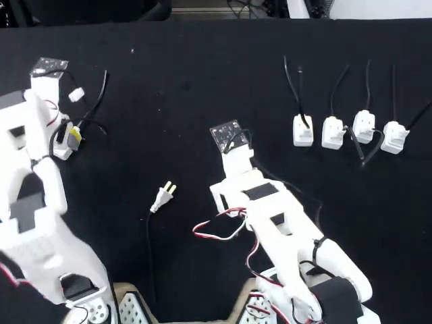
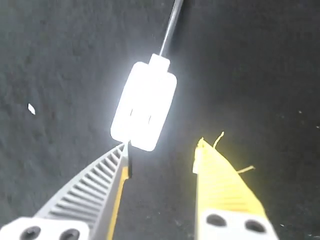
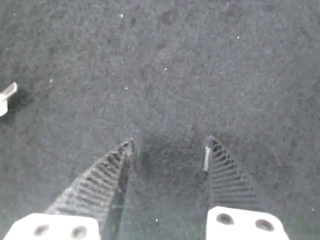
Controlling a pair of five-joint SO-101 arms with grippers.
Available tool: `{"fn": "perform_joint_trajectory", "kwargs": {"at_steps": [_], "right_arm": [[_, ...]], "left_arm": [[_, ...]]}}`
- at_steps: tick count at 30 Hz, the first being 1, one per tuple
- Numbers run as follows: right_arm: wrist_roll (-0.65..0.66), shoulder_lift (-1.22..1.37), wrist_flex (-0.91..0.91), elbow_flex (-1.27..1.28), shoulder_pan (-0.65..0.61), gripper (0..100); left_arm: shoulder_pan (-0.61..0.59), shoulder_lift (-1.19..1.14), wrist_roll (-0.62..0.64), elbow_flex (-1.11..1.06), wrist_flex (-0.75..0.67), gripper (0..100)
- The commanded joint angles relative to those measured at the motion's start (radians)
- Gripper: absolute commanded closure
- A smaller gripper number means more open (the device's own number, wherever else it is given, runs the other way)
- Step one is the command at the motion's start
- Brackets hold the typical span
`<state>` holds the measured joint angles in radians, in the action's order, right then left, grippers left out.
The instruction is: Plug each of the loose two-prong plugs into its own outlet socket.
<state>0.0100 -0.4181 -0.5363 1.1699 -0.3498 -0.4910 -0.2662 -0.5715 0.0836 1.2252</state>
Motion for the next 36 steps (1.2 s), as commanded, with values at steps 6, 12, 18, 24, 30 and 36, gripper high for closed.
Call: {"fn": "perform_joint_trajectory", "kwargs": {"at_steps": [6, 12, 18, 24, 30, 36], "right_arm": [[0.000, -0.039, -0.003, -0.051, 0.012, 79.4], [0.000, -0.039, -0.003, -0.051, 0.012, 79.4], [0.000, -0.039, -0.003, -0.051, 0.012, 79.4], [0.000, -0.039, -0.003, -0.051, 0.012, 79.4], [0.000, -0.039, -0.003, -0.051, 0.012, 79.4], [0.000, -0.039, -0.003, -0.051, 0.012, 79.4]], "left_arm": [[-0.016, -0.393, -0.091, 0.664, 0.249, 79], [-0.013, -0.637, -0.089, 1.043, 0.371, 79], [-0.016, -0.822, -0.092, 1.302, 0.473, 79], [-0.016, -0.919, -0.092, 1.362, 0.491, 79], [-0.018, -0.939, -0.092, 1.368, 0.491, 79], [-0.045, -0.939, -0.089, 1.368, 0.491, 99]]}}
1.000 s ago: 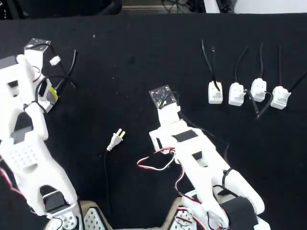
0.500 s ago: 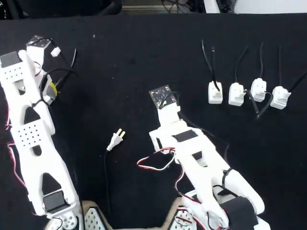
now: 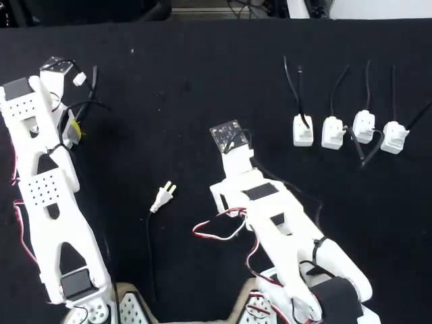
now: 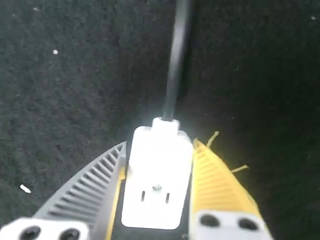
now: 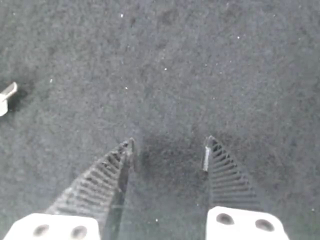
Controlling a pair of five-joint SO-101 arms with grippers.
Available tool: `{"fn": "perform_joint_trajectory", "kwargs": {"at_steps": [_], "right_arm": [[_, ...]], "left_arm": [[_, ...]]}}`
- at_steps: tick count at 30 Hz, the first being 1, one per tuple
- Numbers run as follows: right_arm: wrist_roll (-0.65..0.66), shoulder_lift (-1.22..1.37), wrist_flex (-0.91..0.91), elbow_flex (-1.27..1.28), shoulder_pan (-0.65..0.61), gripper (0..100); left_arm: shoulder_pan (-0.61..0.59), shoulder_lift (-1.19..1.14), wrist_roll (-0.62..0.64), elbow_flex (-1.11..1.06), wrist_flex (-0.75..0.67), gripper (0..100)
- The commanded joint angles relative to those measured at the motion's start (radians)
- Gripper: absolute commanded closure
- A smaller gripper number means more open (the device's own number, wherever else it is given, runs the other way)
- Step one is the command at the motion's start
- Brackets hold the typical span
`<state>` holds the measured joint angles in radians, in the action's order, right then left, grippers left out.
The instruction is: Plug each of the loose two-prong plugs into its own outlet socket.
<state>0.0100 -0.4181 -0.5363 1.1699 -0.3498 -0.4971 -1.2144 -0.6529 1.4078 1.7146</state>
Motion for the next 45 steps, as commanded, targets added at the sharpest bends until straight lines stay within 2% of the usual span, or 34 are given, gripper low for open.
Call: {"fn": "perform_joint_trajectory", "kwargs": {"at_steps": [1, 9, 14, 17, 20, 25, 31, 35, 39, 45], "right_arm": [[0.000, -0.039, -0.003, -0.051, 0.012, 79.4], [0.000, -0.039, -0.003, -0.051, 0.012, 79.4], [0.000, -0.039, -0.003, -0.053, 0.012, 79.4], [0.000, -0.041, -0.003, -0.053, 0.012, 79.4], [0.000, -0.041, -0.005, -0.061, 0.012, 79.4], [0.000, -0.041, -0.005, -0.062, 0.012, 79.4], [0.000, -0.041, -0.005, -0.059, 0.012, 79.4], [0.000, -0.041, -0.005, -0.054, 0.012, 79.4], [0.000, -0.039, -0.005, -0.054, 0.012, 79.4], [0.000, -0.035, -0.005, -0.054, 0.012, 79.4]], "left_arm": [[-0.044, 0.009, -0.006, 0.044, 0.003, 95], [-0.074, 0.009, 0.002, 0.102, 0.048, 97], [-0.082, 0.026, 0.121, 0.134, 0.049, 97], [-0.076, 0.103, 0.193, 0.073, 0.051, 97], [-0.047, 0.236, 0.229, -0.090, 0.051, 97], [0.027, 0.549, 0.292, -0.489, 0.049, 97], [0.171, 0.898, 0.344, -0.932, 0.031, 97], [0.232, 1.092, 0.430, -1.233, -0.115, 97], [0.272, 1.260, 0.456, -1.524, -0.296, 97], [0.283, 1.456, 0.456, -1.856, -0.416, 97]]}}
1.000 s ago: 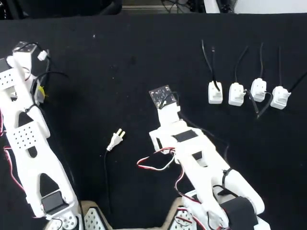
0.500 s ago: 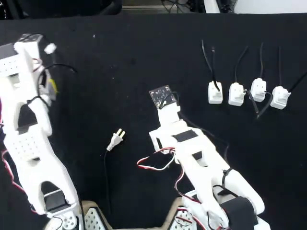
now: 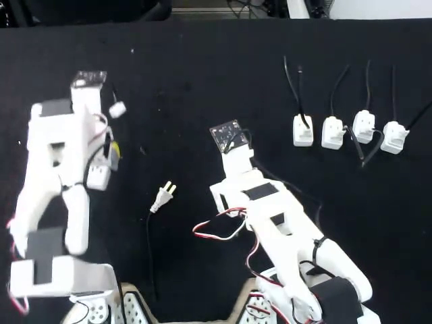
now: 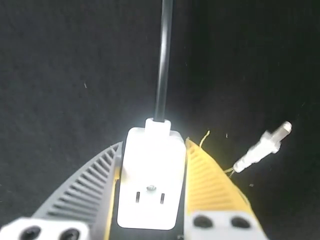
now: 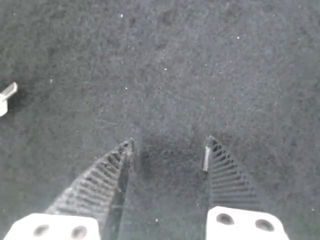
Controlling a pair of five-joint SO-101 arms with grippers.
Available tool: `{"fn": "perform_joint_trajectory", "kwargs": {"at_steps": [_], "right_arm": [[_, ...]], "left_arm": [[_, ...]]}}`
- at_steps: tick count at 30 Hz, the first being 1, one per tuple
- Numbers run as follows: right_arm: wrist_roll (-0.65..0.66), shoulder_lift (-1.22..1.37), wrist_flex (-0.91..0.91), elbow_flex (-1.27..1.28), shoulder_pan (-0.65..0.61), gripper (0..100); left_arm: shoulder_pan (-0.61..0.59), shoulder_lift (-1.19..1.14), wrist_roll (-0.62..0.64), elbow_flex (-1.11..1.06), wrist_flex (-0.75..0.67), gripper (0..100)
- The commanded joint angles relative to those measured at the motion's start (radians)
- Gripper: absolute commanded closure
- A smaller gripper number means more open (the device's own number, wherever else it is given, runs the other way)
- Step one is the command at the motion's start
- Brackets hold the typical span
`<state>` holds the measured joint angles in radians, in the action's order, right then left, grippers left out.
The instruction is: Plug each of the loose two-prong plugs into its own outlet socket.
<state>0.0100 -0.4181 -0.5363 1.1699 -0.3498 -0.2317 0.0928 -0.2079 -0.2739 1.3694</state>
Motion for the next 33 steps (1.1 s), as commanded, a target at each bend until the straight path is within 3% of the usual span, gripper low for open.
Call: {"fn": "perform_joint_trajectory", "kwargs": {"at_steps": [1, 8, 13, 20, 26, 33], "right_arm": [[0.000, -0.035, -0.005, -0.054, 0.012, 79.4], [0.002, -0.035, -0.003, -0.054, 0.012, 79.4], [0.002, -0.033, -0.003, -0.054, 0.014, 79.4], [0.002, -0.033, -0.003, -0.054, 0.014, 79.4], [0.002, -0.033, -0.003, -0.054, 0.014, 79.4], [0.002, -0.033, -0.003, -0.054, 0.014, 79.4]], "left_arm": [[0.028, 0.178, 0.011, -0.222, -0.083, 97], [0.199, 0.339, 0.011, -0.455, -0.164, 97], [0.217, 0.376, 0.009, -0.562, -0.302, 96], [0.105, 0.373, 0.009, -0.593, -0.397, 75], [-0.030, 0.374, 0.009, -0.668, -0.563, 77], [-0.061, 0.374, 0.009, -0.739, -0.667, 77]]}}
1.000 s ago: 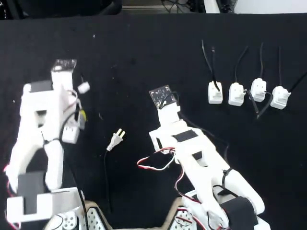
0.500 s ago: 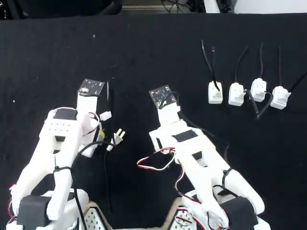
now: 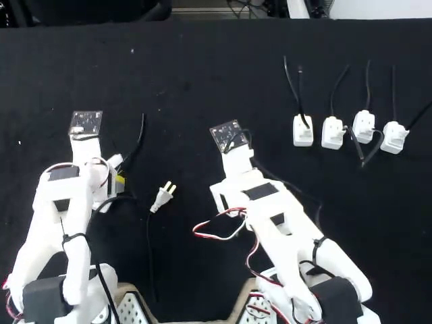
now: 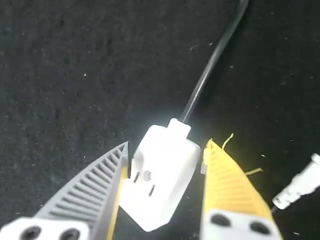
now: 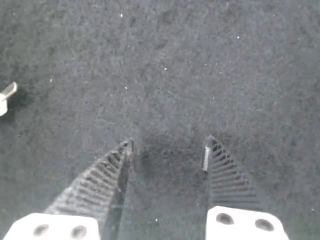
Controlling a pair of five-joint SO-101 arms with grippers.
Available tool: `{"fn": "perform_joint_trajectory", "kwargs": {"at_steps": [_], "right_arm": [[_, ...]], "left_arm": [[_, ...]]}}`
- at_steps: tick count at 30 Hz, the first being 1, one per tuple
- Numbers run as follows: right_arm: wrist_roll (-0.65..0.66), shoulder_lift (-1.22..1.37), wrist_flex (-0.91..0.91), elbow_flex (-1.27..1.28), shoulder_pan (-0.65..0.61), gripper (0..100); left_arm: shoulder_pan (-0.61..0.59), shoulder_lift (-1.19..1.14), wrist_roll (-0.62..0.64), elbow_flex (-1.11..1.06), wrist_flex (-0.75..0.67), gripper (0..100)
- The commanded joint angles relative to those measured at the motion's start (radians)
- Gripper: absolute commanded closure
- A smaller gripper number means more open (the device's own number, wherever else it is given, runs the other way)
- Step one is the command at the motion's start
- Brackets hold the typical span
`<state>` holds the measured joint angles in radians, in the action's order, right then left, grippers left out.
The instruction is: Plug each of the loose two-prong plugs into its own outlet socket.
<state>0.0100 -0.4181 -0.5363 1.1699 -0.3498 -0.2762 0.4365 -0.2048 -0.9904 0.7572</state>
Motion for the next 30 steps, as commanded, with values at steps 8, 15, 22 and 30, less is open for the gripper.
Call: {"fn": "perform_joint_trajectory", "kwargs": {"at_steps": [8, 15, 22, 30], "right_arm": [[0.002, -0.033, -0.003, -0.058, 0.014, 79.4], [0.002, -0.033, -0.003, -0.061, 0.014, 79.4], [0.002, -0.036, -0.003, -0.058, 0.014, 79.4], [0.002, -0.038, -0.003, -0.056, 0.014, 79.4]], "left_arm": [[-0.105, 0.041, 0.015, -0.007, -0.098, 77], [-0.257, 0.032, 0.112, 0.077, -0.100, 77], [-0.352, 0.037, 0.135, 0.131, -0.100, 77], [-0.463, 0.031, 0.028, 0.199, -0.117, 77]]}}
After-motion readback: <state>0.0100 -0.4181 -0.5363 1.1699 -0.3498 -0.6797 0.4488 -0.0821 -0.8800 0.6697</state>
